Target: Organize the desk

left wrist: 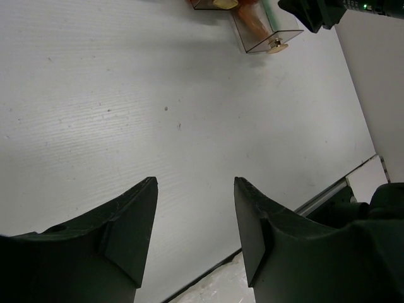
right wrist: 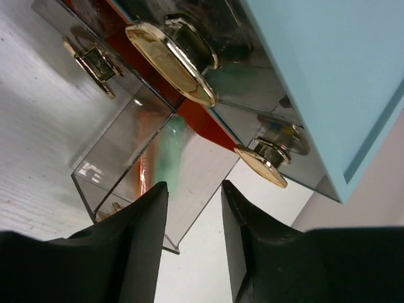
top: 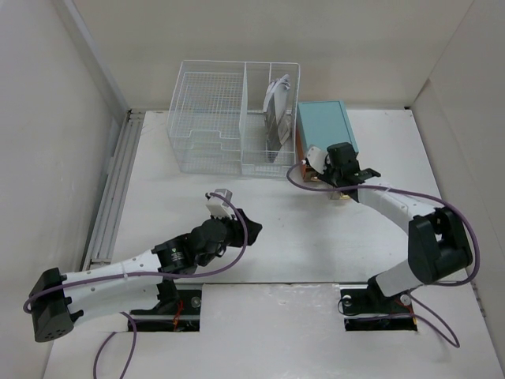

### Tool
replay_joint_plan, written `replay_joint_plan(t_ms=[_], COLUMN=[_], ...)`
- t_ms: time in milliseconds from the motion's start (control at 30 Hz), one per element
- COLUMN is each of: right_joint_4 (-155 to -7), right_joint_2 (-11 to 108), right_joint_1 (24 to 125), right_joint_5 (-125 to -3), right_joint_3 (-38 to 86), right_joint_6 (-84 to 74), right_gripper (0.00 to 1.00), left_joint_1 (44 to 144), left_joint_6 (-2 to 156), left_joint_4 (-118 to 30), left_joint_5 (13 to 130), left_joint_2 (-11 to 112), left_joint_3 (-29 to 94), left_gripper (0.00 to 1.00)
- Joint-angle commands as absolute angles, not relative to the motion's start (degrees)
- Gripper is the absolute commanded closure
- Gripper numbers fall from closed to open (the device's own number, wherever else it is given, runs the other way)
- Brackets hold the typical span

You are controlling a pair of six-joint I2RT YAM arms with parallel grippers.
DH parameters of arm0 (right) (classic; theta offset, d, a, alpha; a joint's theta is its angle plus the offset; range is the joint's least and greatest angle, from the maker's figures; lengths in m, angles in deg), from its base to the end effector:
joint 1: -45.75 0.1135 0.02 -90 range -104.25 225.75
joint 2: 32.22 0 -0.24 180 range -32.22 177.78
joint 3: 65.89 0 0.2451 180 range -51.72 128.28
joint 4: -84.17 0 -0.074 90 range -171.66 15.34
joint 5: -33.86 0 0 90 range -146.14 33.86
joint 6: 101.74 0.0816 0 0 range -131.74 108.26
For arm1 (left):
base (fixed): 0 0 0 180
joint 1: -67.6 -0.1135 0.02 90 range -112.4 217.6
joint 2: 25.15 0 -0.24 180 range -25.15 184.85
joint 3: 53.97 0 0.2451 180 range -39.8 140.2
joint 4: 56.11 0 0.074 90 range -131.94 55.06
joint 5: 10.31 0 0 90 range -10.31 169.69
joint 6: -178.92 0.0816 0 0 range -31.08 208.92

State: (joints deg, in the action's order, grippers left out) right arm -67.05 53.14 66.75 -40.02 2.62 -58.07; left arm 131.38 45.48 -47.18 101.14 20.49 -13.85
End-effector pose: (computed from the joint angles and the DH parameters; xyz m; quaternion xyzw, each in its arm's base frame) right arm 0.3272 0.1013 0.1727 -0.4642 0.7924 -0.2086 0.3363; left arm 0.1334 -0.2033 0.2241 0.0249 0.7845 -0.3972 0.4755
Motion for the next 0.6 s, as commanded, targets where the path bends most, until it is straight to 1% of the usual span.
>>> replay_joint_plan(t_ms=[0, 33, 67, 100, 133, 167, 200, 233, 267, 333, 367, 400, 500, 567], right_joint_4=[-69.2, -69.2, -68.3, -67.8, -67.1, -64.9, -63.2, -61.2, -56.5, -51.5, -49.1, -43.9, -33.2, -30.0], right_joint_2=[52.2, 51.5, 50.8, 49.2, 48.3, 47.4, 46.6, 45.8, 45.2, 45.2, 46.6, 47.4, 51.9, 53.6], right_joint_1=[66.7, 66.1, 66.1, 65.6, 65.1, 63.8, 62.6, 61.0, 59.1, 53.0, 50.9, 47.4, 44.8, 44.2], right_joint_5=[-39.9, -41.3, -42.4, -43.9, -47.5, -50.0, -53.6, -57.9, -66.9, -75.9, -84.0, -87.1, -94.0, -94.6], right_joint_3=[5.1, 5.1, 4.5, 4.5, 4.5, 4.5, 4.5, 5.8, 6.6, 9.3, 10.2, 11.1, 14.5, 15.1], right_joint_6=[-56.2, -56.2, -55.6, -55.6, -55.0, -55.0, -55.0, -54.4, -54.4, -54.4, -54.4, -55.2, -60.7, -65.2], right_gripper=[0.54, 0.54, 0.59, 0.65, 0.75, 0.91, 0.95, 0.97, 0.99, 1.0, 1.0, 1.0, 1.0, 1.0], left_joint_1=[131.7, 131.7, 131.7, 131.7, 131.7, 131.7, 131.7, 131.7, 131.7, 131.7, 131.7, 131.7, 131.7, 131.7], left_joint_6=[45.2, 45.2, 45.2, 45.2, 45.2, 45.2, 45.2, 45.2, 45.2, 45.2, 45.2, 45.2, 45.8, 45.8], left_joint_4=[-49.0, -49.0, -49.0, -49.0, -49.0, -49.0, -49.0, -49.0, -49.0, -49.0, -49.0, -49.0, -49.5, -49.5], left_joint_5=[101.8, 101.8, 101.8, 101.8, 101.8, 101.8, 101.8, 101.8, 101.8, 101.8, 101.8, 101.8, 101.8, 101.8], left_joint_2=[20.2, 20.2, 20.2, 20.2, 20.2, 20.2, 20.2, 20.2, 20.2, 20.2, 20.2, 20.2, 20.2, 20.2], left_joint_3=[-14.2, -14.2, -14.2, -14.2, -14.2, -14.2, -14.2, -14.2, -14.2, -14.2, -14.2, -14.2, -14.2, -14.2], left_gripper=[0.52, 0.52, 0.52, 0.52, 0.52, 0.52, 0.52, 0.52, 0.52, 0.52, 0.52, 0.52, 0.52, 0.52])
